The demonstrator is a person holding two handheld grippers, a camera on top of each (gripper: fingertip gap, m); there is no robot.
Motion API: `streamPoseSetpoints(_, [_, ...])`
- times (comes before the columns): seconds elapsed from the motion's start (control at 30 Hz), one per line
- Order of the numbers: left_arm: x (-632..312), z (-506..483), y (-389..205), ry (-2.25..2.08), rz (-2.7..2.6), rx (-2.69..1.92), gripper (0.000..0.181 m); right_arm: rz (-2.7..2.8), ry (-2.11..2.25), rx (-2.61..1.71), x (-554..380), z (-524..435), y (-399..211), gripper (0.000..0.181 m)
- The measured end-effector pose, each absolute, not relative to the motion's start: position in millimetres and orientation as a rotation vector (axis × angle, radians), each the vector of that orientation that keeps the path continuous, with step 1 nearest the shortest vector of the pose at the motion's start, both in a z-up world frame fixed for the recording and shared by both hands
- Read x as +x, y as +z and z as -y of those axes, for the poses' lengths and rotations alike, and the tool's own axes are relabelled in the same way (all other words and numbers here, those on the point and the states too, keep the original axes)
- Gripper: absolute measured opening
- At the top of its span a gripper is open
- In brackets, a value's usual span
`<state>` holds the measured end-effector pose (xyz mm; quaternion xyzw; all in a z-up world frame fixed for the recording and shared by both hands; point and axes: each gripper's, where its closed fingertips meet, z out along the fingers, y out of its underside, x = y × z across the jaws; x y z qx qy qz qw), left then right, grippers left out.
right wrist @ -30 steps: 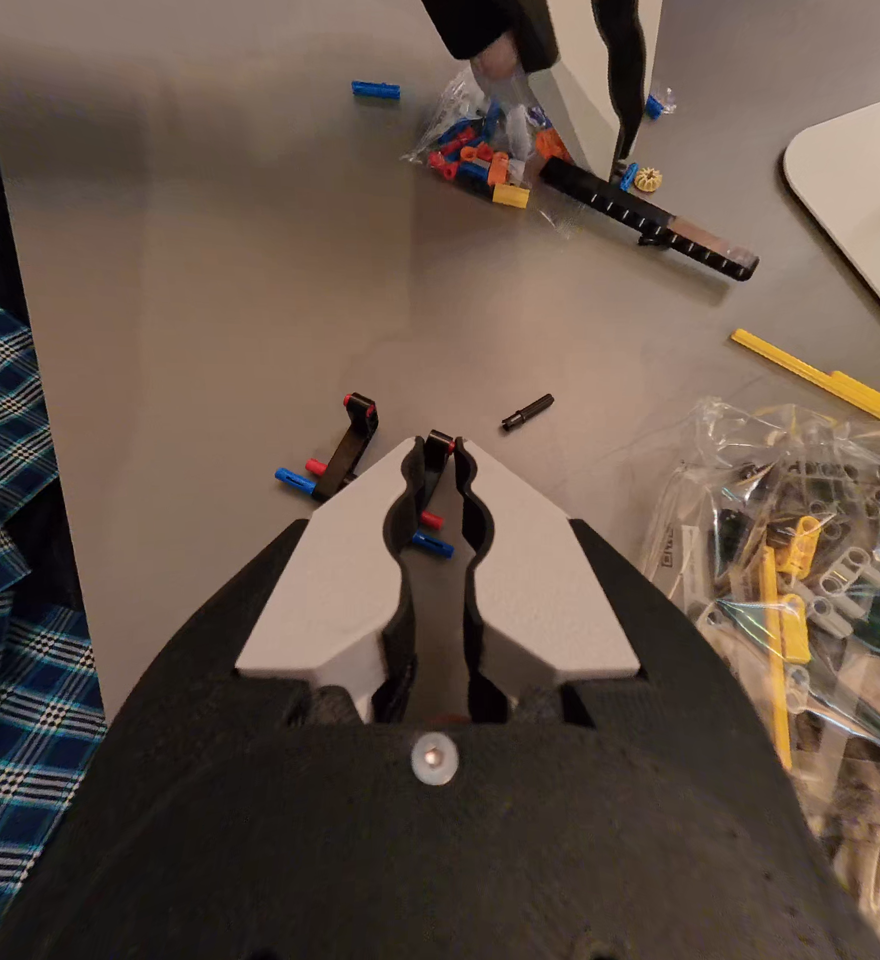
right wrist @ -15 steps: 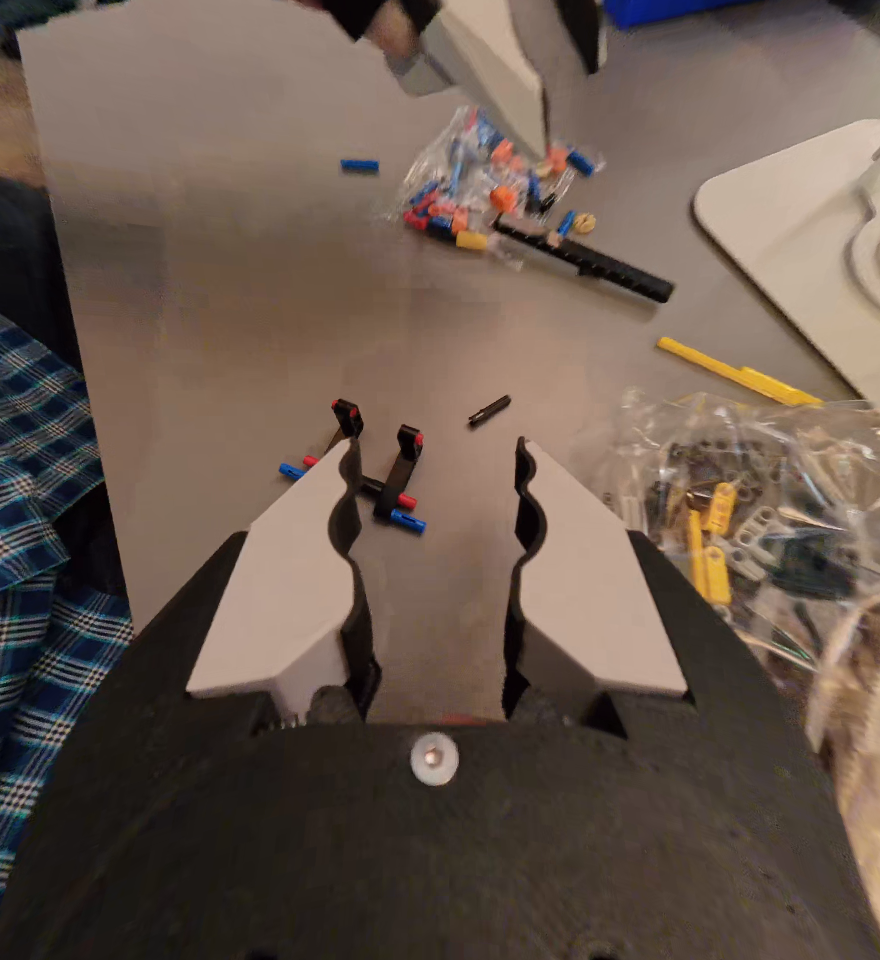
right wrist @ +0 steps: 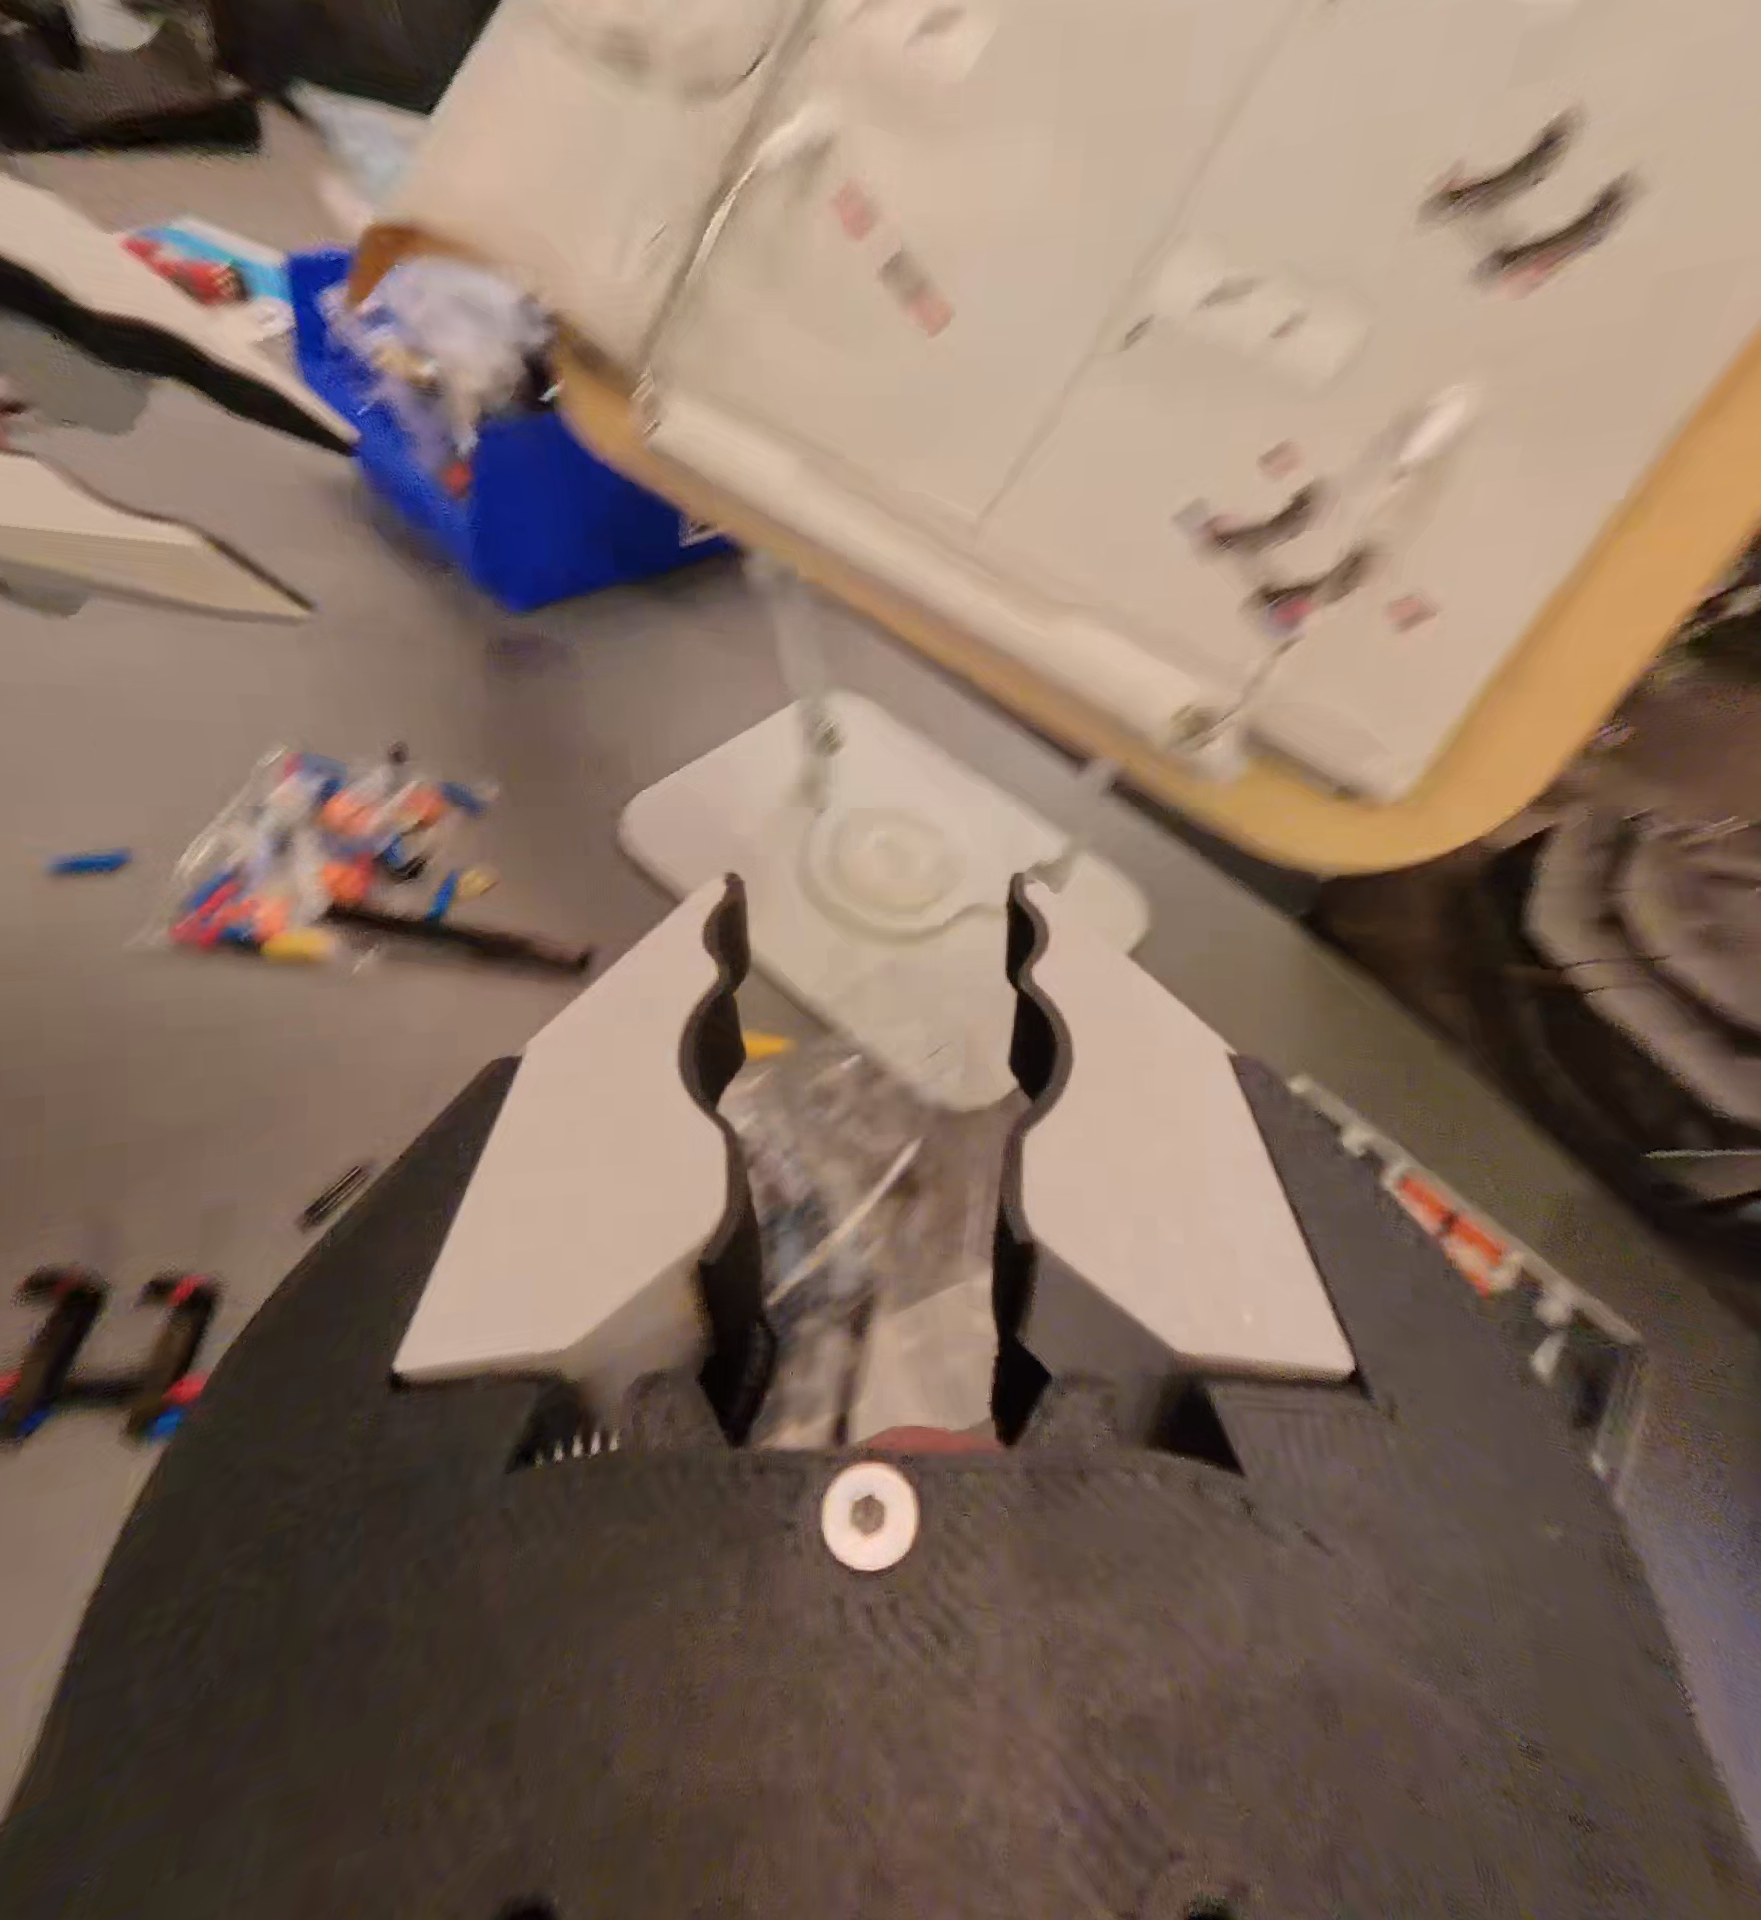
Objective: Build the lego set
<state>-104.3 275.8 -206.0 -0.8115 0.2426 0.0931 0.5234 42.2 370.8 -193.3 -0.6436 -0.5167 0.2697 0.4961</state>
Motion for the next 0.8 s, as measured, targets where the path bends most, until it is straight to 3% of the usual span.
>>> streamPoseSetpoints(0.3, [-109, -371, -114, 0.411, -0.681, -1.798, 0.043, 1.097, 0.560, -1.615, 7, -493, -141, 0.043])
streamPoseSetpoints(0.47, [-128, -415, -122, 0.501, -0.733, -1.888, 0.042, 1.152, 0.561, -1.648, -8, -505, -149, 0.023])
streamPoseSetpoints(0.8, [-141, -435, -151, 0.583, -0.785, -1.972, 0.038, 1.205, 0.568, -1.669, -17, -509, -160, 0.002])
